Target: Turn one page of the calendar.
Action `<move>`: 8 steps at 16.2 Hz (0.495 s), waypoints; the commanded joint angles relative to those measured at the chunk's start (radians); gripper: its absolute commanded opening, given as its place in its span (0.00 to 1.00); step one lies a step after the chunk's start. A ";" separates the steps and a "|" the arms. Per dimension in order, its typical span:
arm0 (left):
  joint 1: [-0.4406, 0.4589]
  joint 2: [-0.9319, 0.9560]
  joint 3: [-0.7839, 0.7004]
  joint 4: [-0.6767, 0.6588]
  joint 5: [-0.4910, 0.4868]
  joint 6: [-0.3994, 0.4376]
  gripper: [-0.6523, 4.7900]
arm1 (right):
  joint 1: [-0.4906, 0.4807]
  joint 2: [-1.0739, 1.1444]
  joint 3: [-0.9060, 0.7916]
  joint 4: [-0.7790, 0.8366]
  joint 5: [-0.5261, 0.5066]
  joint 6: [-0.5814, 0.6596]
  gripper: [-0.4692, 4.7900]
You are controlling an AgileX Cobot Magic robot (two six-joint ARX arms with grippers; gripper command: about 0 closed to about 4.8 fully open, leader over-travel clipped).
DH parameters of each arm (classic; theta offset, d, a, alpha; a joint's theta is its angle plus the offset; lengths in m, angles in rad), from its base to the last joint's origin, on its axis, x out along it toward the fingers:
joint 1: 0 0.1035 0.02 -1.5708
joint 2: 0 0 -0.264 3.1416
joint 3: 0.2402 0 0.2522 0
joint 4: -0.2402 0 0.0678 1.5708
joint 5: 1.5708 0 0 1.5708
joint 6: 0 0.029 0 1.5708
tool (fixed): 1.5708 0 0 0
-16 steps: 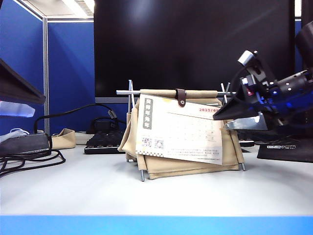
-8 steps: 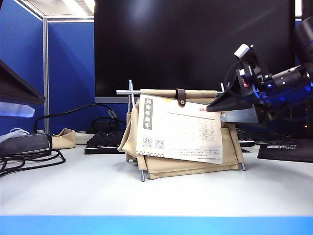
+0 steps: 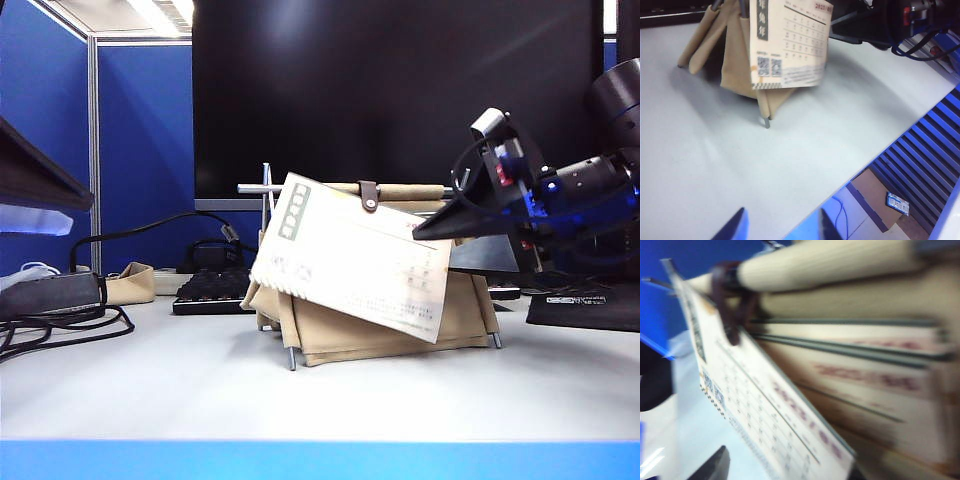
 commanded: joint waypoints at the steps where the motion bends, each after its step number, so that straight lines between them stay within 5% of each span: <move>1: -0.001 0.000 0.002 0.017 0.001 0.005 0.46 | 0.021 0.010 0.000 0.003 -0.039 0.017 0.60; 8: -0.001 0.000 0.002 0.019 0.001 0.005 0.46 | 0.109 0.101 -0.003 0.005 -0.021 0.028 0.60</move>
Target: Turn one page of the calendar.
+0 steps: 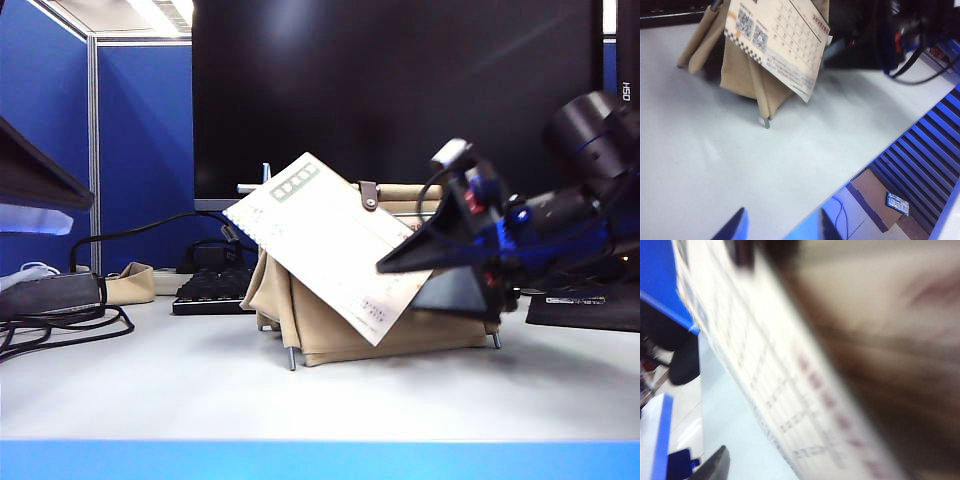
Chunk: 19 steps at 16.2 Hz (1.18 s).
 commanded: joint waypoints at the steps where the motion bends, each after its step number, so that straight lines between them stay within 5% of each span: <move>1: -0.001 0.000 0.002 0.018 0.001 0.005 0.46 | 0.018 0.017 -0.013 0.032 0.034 0.021 0.60; 19: -0.001 0.000 0.002 0.043 -0.015 0.009 0.46 | 0.130 0.096 -0.023 0.250 0.062 0.222 0.58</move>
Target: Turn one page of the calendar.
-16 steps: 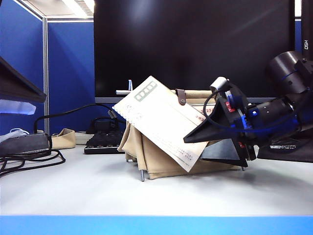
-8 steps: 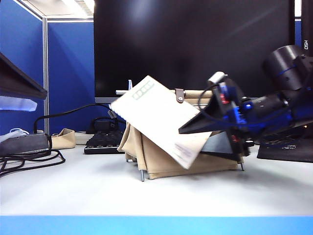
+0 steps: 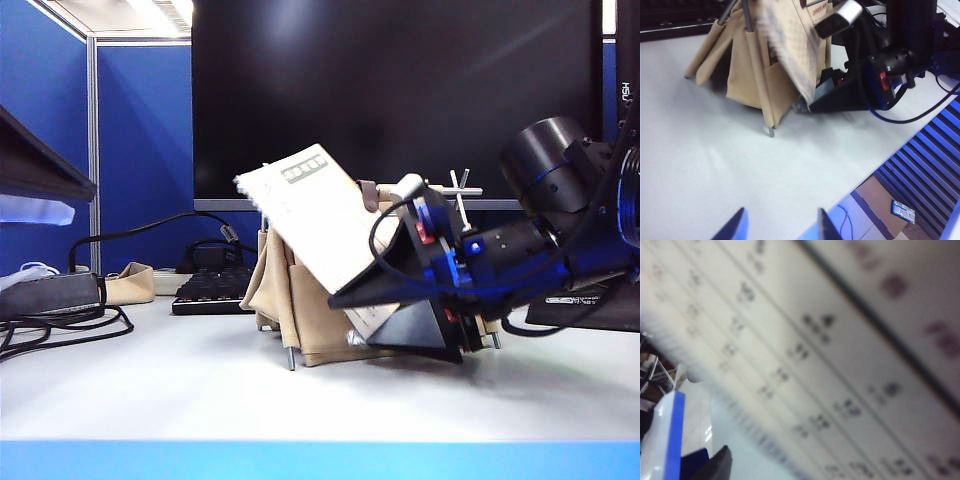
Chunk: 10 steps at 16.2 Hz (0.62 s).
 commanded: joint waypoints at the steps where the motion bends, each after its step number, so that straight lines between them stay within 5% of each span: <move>1: -0.001 0.000 0.002 0.017 0.006 0.008 0.46 | -0.002 -0.004 0.002 0.100 -0.003 0.072 0.54; 6: -0.001 0.000 0.002 0.017 0.006 0.007 0.46 | -0.005 -0.003 0.002 0.127 -0.005 0.090 0.48; 8: -0.001 0.000 0.002 0.017 0.006 0.008 0.46 | -0.005 -0.003 0.002 0.152 -0.007 0.113 0.16; 10: -0.001 0.000 0.002 0.017 0.006 0.008 0.46 | -0.005 -0.003 0.002 0.183 -0.019 0.155 0.09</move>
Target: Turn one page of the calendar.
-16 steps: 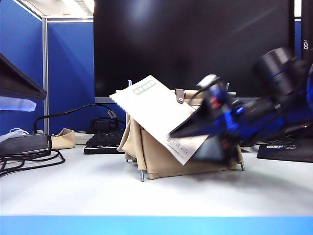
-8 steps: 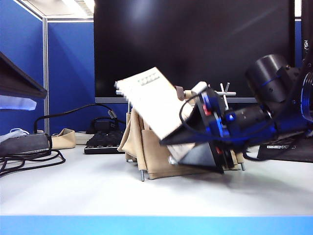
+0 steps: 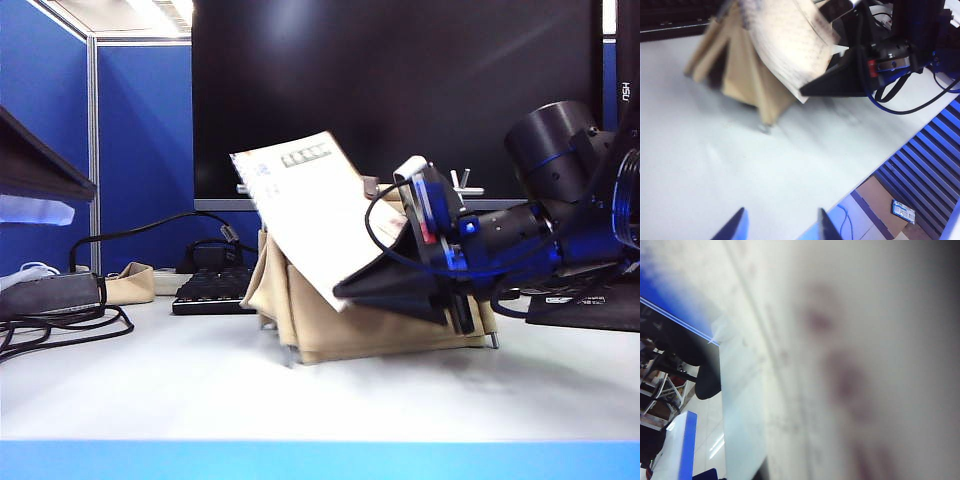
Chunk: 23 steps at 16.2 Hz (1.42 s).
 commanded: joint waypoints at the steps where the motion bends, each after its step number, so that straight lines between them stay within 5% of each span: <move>1: -0.001 0.000 0.002 0.017 0.006 0.008 0.46 | 0.000 -0.003 0.002 0.074 -0.033 0.061 0.09; 11: -0.001 0.000 0.002 0.016 0.002 0.045 0.46 | 0.000 -0.006 0.002 0.610 -0.112 0.487 0.09; 23: -0.001 0.000 0.001 -0.012 0.026 0.041 0.46 | -0.028 -0.108 0.064 0.611 0.122 0.552 0.09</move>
